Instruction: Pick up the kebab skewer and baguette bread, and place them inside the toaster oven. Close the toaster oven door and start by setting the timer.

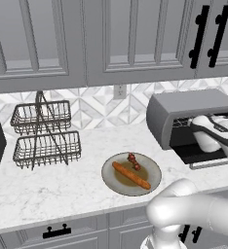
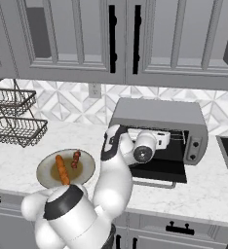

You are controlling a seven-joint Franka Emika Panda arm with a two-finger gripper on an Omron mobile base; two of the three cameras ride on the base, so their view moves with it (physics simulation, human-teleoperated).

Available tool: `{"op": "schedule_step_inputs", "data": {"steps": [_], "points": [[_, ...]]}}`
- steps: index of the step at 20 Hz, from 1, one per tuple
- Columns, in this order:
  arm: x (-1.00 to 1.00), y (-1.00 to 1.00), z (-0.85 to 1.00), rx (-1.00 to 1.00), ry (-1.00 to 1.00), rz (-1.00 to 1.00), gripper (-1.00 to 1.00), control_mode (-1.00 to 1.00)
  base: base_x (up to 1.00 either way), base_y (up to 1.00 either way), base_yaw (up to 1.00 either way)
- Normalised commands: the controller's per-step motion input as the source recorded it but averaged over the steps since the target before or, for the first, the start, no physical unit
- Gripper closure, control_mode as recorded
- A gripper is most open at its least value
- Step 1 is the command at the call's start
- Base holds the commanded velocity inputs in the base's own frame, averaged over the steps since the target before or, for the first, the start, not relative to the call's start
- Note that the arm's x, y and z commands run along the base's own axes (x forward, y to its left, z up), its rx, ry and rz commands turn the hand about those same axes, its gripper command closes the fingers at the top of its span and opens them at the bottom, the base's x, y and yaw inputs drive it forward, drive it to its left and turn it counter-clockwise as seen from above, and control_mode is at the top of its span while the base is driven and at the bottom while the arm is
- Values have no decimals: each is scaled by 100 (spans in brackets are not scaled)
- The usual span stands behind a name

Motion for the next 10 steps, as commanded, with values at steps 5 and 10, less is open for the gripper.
{"op": "schedule_step_inputs", "data": {"steps": [5, 10], "points": [[26, 0, 0, 0, 0, 0, -100, -100, 0, 0, 0], [10, 0, -8, 0, 0, 0, -100, -100, 0, 0, 0]]}}
